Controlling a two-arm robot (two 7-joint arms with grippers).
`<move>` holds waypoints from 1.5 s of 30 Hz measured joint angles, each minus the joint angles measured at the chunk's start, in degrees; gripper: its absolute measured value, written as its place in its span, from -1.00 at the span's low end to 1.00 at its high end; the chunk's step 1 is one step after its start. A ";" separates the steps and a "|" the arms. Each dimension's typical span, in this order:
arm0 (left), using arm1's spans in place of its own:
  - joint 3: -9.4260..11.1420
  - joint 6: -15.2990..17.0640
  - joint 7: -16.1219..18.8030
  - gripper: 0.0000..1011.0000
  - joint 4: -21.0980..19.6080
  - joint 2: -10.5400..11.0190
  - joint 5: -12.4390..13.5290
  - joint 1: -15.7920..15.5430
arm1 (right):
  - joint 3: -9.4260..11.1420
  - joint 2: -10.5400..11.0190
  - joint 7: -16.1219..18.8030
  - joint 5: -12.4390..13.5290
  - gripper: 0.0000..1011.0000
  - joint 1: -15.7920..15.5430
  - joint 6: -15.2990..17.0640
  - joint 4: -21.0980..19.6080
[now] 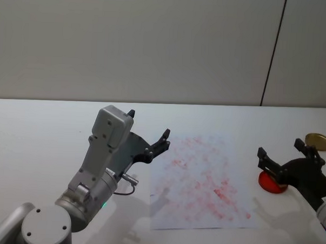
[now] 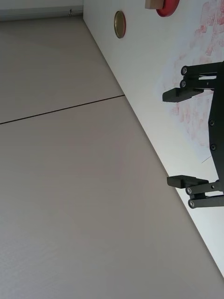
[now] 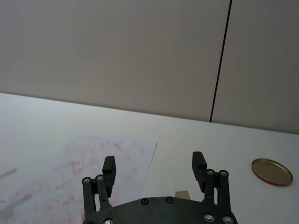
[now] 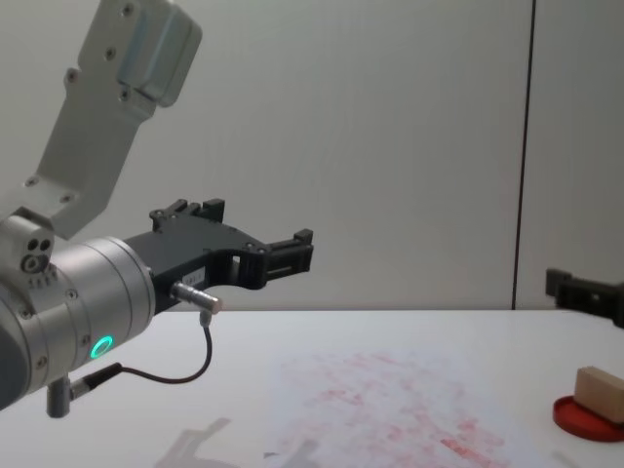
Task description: Use the one hand to pick up the stamp and affix it onto the A4 paper.
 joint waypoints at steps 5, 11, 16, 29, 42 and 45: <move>0.00 0.00 0.00 0.96 0.00 0.00 0.00 0.00 | 0.65 0.37 1.30 0.46 0.98 1.08 1.56 2.44; 0.00 0.00 0.00 0.96 0.00 0.00 0.00 0.00 | 1.20 0.73 2.78 0.78 0.98 2.12 2.90 4.79; 0.00 0.00 0.00 0.96 0.00 0.00 0.00 0.00 | 1.58 0.99 4.22 0.89 0.98 3.05 3.94 6.67; 0.00 0.00 0.00 0.96 0.00 0.00 0.00 0.00 | 1.84 1.08 6.88 0.41 0.98 4.99 5.98 10.44; 0.00 0.00 0.00 0.96 0.00 0.00 0.00 0.00 | 1.57 0.74 8.02 -0.76 0.98 6.26 6.77 13.35; 0.00 0.00 0.00 0.96 0.00 0.00 0.00 0.00 | 1.49 0.65 8.18 -0.99 0.97 6.53 6.85 13.99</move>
